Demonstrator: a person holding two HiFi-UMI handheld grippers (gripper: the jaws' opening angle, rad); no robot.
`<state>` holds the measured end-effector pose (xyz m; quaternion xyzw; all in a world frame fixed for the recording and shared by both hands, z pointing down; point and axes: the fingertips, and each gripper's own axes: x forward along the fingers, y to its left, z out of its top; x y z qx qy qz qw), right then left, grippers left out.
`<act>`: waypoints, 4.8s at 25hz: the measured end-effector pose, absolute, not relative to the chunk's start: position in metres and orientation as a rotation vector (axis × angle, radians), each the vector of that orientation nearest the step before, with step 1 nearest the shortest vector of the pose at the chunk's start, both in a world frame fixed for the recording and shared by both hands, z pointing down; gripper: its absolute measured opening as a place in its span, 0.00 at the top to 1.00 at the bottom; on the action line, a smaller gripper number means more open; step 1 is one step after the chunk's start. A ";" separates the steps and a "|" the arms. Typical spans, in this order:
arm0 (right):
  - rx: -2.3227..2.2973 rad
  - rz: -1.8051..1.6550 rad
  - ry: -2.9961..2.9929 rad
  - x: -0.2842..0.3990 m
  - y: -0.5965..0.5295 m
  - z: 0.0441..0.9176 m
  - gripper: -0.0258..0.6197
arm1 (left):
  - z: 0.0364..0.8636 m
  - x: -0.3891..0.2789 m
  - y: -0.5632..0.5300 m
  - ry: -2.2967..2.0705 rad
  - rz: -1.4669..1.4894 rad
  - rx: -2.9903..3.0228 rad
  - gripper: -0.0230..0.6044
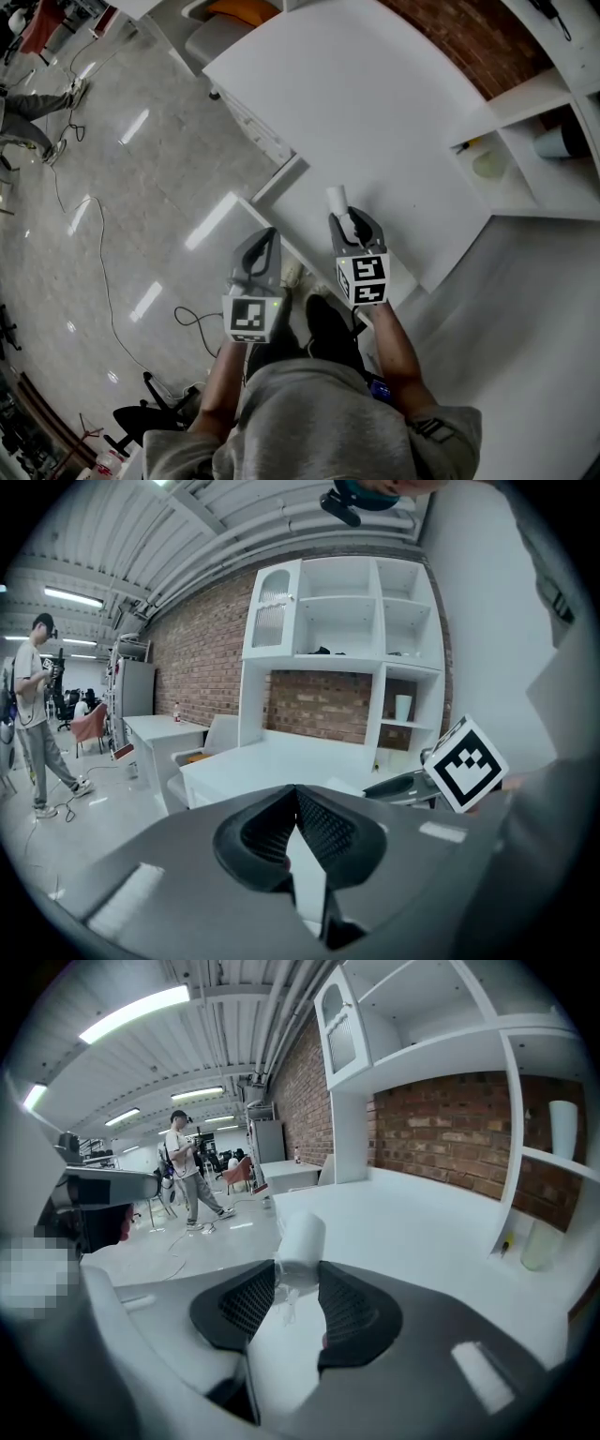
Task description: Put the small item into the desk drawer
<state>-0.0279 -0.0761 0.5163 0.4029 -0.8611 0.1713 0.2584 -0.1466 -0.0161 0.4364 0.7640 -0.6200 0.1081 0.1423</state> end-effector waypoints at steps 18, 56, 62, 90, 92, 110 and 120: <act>0.917 0.532 -2.278 -0.057 -0.077 0.594 0.73 | 0.499 -0.170 -0.021 -1.802 0.331 2.042 0.94; 0.754 0.631 -2.128 -0.061 -0.065 0.754 0.73 | 0.631 -0.163 -0.031 -1.692 0.384 1.871 0.94; 0.768 0.653 -2.113 -0.058 -0.062 0.766 0.72 | 0.641 -0.159 -0.027 -1.674 0.389 1.868 0.94; 0.959 0.565 -2.169 -0.055 -0.070 0.693 0.72 | 0.570 -0.159 -0.021 -1.705 0.362 2.005 0.94; 0.988 0.549 -2.184 -0.051 -0.072 0.676 0.72 | 0.558 -0.155 -0.020 -1.703 0.368 2.041 0.94; 1.354 0.374 -2.314 -0.001 -0.059 0.504 0.82 | 0.424 -0.111 -0.024 -1.667 0.284 2.367 0.94; 1.524 0.301 -2.337 0.028 -0.028 0.433 0.88 | 0.373 -0.090 -0.012 -1.618 0.258 2.490 0.94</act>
